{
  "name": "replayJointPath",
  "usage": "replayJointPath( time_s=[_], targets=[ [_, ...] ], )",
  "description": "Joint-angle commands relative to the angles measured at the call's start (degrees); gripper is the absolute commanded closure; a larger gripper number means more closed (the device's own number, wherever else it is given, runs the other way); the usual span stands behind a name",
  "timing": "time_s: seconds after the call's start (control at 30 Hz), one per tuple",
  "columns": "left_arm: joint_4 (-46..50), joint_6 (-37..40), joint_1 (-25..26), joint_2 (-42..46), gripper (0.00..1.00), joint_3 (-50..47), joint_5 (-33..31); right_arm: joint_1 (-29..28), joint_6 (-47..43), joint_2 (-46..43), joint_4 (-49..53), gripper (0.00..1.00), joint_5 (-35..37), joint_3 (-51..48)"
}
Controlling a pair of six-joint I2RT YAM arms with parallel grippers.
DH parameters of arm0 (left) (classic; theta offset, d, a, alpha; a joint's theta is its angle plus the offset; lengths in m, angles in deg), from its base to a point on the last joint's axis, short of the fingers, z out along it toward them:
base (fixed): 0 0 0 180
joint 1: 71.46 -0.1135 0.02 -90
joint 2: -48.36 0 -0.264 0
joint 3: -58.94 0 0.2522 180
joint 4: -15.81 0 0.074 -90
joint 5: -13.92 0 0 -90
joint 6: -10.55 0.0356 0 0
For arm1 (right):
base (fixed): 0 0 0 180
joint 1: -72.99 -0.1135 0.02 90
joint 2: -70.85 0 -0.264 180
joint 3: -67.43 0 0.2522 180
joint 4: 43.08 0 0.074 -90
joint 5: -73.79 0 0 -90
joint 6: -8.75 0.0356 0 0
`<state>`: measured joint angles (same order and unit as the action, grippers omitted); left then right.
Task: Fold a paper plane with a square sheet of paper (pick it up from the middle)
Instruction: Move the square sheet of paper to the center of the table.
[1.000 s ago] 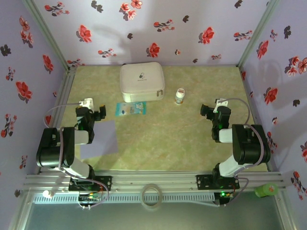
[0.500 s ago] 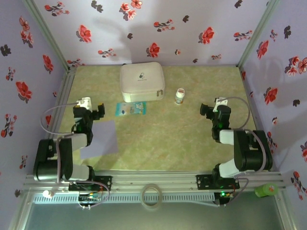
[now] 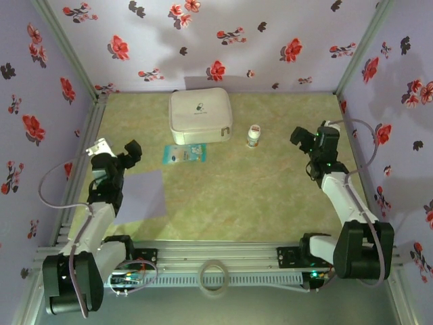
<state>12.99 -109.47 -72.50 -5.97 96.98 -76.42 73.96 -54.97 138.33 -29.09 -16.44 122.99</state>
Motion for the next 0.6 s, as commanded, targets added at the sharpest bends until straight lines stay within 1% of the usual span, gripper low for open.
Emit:
replayJointPath(
  time_s=[0.0,0.07,0.1,0.17,0.27,0.4,0.57],
  targets=[
    [13.69,-7.62,0.08,-1.72,0.04,4.53,12.12,-0.12,8.99,0.41,0.56,0.01,-24.21,-1.80],
    [22.72,-7.13,1.51,-3.49,0.07,7.25,12.41,-1.42,11.63,0.98,-0.62,0.01,-29.42,-1.92],
    [26.24,-6.78,2.12,-4.18,0.08,8.18,12.21,-2.33,12.00,1.16,-0.07,0.01,-29.97,-1.73],
    [33.85,-6.54,3.09,-6.17,0.09,9.94,10.53,-4.84,11.27,1.19,2.45,0.01,-29.94,-0.80],
    [41.68,-9.28,4.37,-8.04,0.11,11.23,5.49,-7.97,9.61,0.73,6.09,0.01,-27.28,0.39],
    [46.98,-8.69,7.24,-11.54,0.11,12.83,1.79,-9.96,9.08,-0.52,7.79,0.01,-26.81,1.05],
    [48.57,-7.66,10.40,-16.38,0.10,13.72,-0.47,-12.55,8.75,-2.01,6.82,0.01,-29.15,1.34]
  ],
)
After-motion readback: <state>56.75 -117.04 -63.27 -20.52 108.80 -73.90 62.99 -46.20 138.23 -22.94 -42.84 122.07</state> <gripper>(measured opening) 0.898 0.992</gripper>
